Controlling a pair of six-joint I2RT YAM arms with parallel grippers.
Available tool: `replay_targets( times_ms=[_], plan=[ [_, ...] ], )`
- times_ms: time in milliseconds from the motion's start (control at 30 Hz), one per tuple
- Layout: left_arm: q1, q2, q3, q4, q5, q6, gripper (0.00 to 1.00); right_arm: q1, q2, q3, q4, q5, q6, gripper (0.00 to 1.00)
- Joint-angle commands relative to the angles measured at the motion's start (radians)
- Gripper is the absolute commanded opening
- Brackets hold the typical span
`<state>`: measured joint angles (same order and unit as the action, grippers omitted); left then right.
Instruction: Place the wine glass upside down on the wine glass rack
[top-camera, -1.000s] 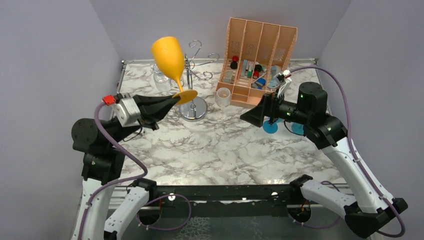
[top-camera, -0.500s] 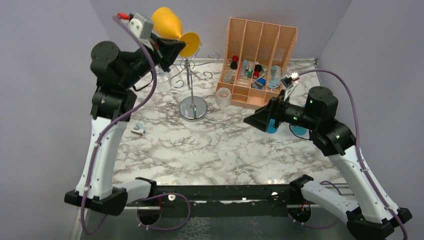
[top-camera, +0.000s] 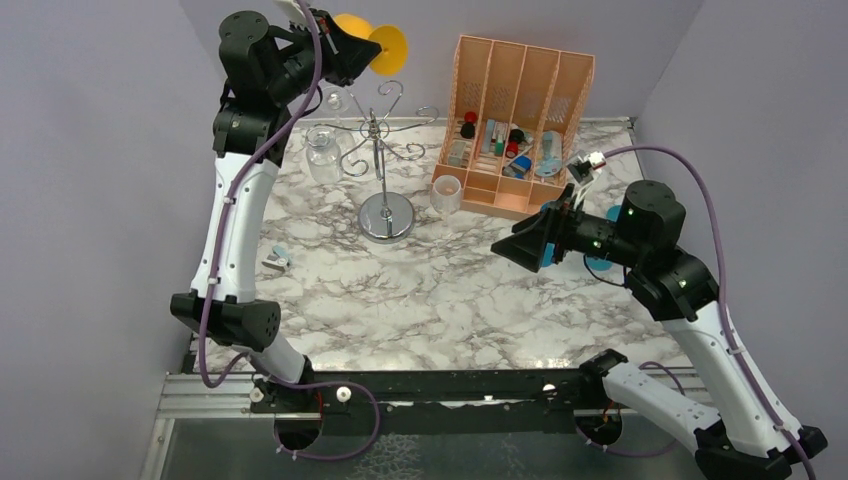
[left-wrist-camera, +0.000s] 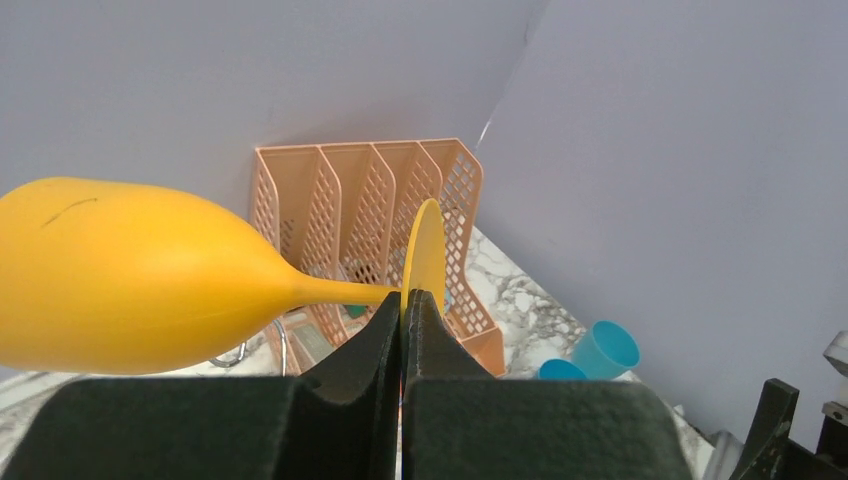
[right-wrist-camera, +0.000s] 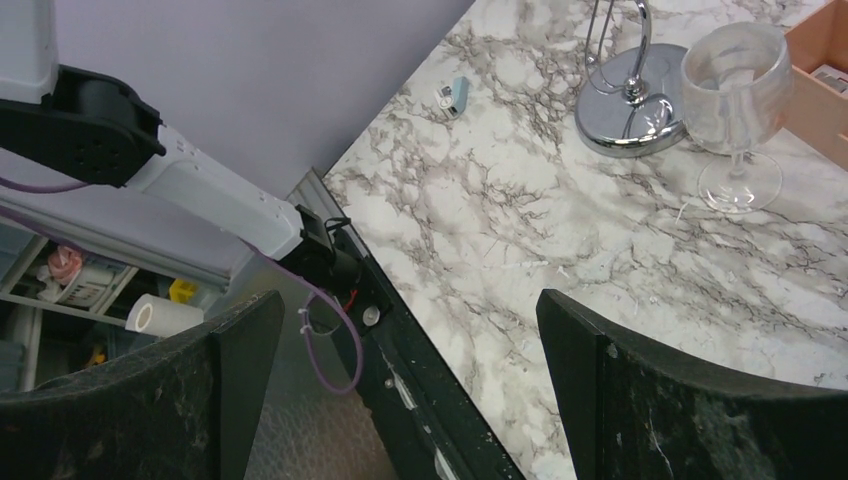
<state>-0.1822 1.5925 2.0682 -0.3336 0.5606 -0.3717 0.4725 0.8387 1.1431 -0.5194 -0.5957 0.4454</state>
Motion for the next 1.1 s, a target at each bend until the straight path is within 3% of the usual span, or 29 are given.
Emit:
replay_targets(
  times_ms=[0, 167, 533, 1067],
  plan=[
    [0.053, 0.05, 0.02, 0.115, 0.111, -0.175, 0.0, 0.005, -0.026, -0.017, 0.011, -0.02, -0.015, 1.0],
    [0.1, 0.09, -0.013, 0.217, 0.137, -0.307, 0.0, 0.004, -0.033, -0.026, 0.015, -0.021, -0.01, 1.0],
    [0.128, 0.19, -0.061, 0.383, 0.179, -0.446, 0.0, 0.005, -0.031, -0.028, 0.018, -0.019, -0.001, 1.0],
    [0.154, 0.22, -0.153, 0.398, 0.161, -0.453, 0.0, 0.004, -0.028, -0.029, 0.023, -0.019, 0.009, 1.0]
  ],
)
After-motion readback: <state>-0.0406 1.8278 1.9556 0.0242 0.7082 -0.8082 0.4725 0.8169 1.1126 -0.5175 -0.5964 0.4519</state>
